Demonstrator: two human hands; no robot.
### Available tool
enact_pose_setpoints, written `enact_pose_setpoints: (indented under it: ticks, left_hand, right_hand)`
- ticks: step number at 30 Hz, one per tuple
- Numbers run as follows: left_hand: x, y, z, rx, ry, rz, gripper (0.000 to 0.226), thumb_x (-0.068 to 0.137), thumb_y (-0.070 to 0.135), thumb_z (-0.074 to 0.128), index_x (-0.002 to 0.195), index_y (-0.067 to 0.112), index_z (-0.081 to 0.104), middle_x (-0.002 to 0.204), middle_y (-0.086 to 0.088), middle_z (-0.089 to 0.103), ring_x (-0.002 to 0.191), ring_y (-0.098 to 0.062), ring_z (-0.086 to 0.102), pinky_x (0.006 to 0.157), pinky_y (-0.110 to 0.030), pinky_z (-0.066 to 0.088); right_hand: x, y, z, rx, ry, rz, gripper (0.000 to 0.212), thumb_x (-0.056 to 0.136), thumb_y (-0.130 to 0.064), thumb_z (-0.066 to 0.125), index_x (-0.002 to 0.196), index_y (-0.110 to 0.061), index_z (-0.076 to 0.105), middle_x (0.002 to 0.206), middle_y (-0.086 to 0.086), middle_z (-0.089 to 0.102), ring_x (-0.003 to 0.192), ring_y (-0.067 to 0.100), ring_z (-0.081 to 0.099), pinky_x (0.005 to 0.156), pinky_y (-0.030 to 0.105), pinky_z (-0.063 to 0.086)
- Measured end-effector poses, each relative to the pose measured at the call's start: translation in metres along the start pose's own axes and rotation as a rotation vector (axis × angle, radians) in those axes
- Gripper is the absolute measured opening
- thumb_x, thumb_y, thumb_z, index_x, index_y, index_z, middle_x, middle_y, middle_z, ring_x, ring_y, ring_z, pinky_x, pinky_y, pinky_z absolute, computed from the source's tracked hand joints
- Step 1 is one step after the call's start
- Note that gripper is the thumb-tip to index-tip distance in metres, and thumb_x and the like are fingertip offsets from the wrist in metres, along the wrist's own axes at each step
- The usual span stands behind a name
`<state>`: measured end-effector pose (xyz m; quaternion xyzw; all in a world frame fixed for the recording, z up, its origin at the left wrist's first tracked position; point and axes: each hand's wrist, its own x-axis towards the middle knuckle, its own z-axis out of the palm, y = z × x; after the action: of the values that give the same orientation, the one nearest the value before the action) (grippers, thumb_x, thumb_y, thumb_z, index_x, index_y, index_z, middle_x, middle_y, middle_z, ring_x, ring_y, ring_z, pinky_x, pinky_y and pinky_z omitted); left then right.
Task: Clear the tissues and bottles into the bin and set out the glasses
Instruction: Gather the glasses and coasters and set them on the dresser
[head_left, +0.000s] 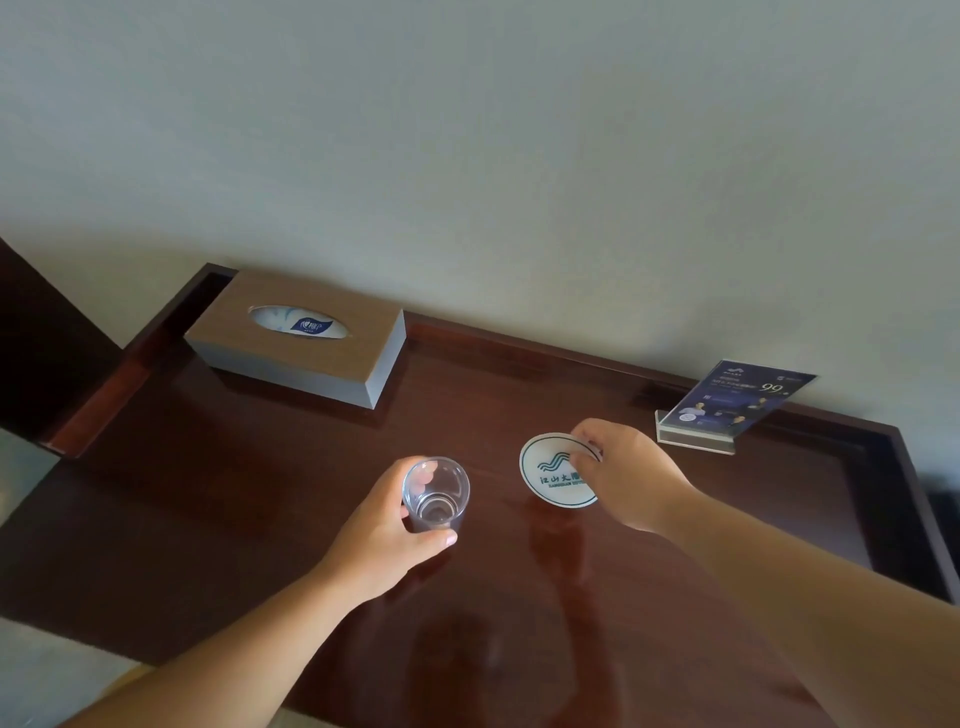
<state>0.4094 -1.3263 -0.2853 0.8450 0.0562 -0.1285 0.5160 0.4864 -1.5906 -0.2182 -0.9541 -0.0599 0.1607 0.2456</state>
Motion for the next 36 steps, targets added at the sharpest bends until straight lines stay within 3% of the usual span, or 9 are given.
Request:
enact_pose_setpoints:
  ticks: [6,9,12,16,20,25,28,32,36]
  left_hand:
    - [0.005,-0.012,-0.018,0.015,-0.118,-0.035,0.076,0.073,0.002,0.054,0.129,0.051,0.041,0.132,0.023,0.047,0.123,-0.001,0.048,0.103,-0.023,0.04]
    - [0.022,-0.006,-0.042,0.141,0.022,-0.032,0.055,0.078,-0.004,0.049,0.113,0.038,0.055,0.114,0.017,0.061,0.115,-0.001,0.054,0.095,-0.022,0.041]
    - [0.049,0.021,-0.06,0.216,0.097,0.007,0.035,0.084,0.002,0.051,0.1,0.031,0.062,0.1,0.015,0.066,0.101,-0.002,0.06,0.084,-0.019,0.043]
    - [0.082,0.068,-0.053,0.306,0.007,0.11,0.018,0.091,0.023,0.054,0.099,0.034,0.065,0.095,0.02,0.064,0.092,0.005,0.057,0.069,-0.016,0.041]
    - [0.102,0.107,-0.019,0.371,-0.186,0.156,0.012,0.089,0.032,0.056,0.096,0.034,0.065,0.086,0.012,0.068,0.08,-0.001,0.062,0.072,-0.025,0.049]
    - [0.117,0.125,0.024,0.281,-0.31,0.116,0.008,0.089,0.023,0.056,0.086,0.023,0.064,0.077,0.01,0.073,0.069,-0.007,0.068,0.069,-0.031,0.053]
    - [0.13,0.125,0.039,0.308,-0.315,0.08,0.012,0.09,0.019,0.054,0.083,0.021,0.063,0.074,0.008,0.073,0.067,-0.008,0.069,0.065,-0.028,0.052]
    - [0.151,0.123,0.053,0.323,-0.285,0.016,0.015,0.092,0.018,0.051,0.083,0.02,0.064,0.071,0.006,0.072,0.065,-0.011,0.069,0.065,-0.031,0.054]
    - [0.173,0.12,0.068,0.319,-0.227,-0.047,0.015,0.09,0.017,0.051,0.083,0.019,0.064,0.069,0.003,0.072,0.061,-0.012,0.066,0.068,-0.039,0.057]
  right_hand:
    - [0.005,-0.007,0.001,0.06,0.017,0.023,0.015,0.093,-0.025,0.052,0.08,-0.034,0.054,0.079,-0.013,0.061,0.072,0.003,0.055,0.053,0.022,0.036]
    - [0.007,-0.01,-0.003,0.142,0.047,0.041,0.016,0.093,-0.024,0.053,0.08,-0.032,0.057,0.078,-0.014,0.062,0.072,0.004,0.056,0.054,0.023,0.038]
    - [0.011,-0.01,-0.008,0.232,0.084,0.062,0.019,0.092,-0.019,0.054,0.078,-0.031,0.058,0.075,-0.014,0.062,0.067,0.003,0.054,0.053,0.021,0.039]
    - [0.014,-0.009,-0.01,0.374,0.112,0.105,0.02,0.091,-0.014,0.055,0.077,-0.029,0.061,0.07,-0.012,0.063,0.053,-0.002,0.051,0.044,0.01,0.034]
    - [0.018,-0.001,-0.013,0.442,0.137,0.127,0.019,0.091,-0.014,0.055,0.079,-0.027,0.061,0.075,-0.011,0.066,0.063,0.001,0.056,0.047,0.01,0.037]
    - [0.026,0.017,-0.016,0.447,0.165,0.157,0.019,0.091,-0.016,0.054,0.079,-0.03,0.06,0.076,-0.014,0.065,0.07,0.002,0.058,0.049,0.011,0.037]
    - [0.033,0.032,-0.015,0.436,0.173,0.193,0.018,0.09,-0.017,0.053,0.093,-0.034,0.058,0.081,-0.017,0.064,0.075,0.0,0.059,0.055,0.016,0.041]
    - [0.042,0.052,-0.008,0.422,0.174,0.26,0.037,0.087,-0.019,0.058,0.122,-0.031,0.05,0.081,-0.018,0.057,0.072,-0.003,0.055,0.055,0.013,0.037]
    - [0.053,0.068,0.004,0.441,0.143,0.288,0.048,0.085,-0.025,0.061,0.131,-0.03,0.047,0.104,-0.014,0.062,0.086,0.002,0.059,0.066,0.016,0.044]
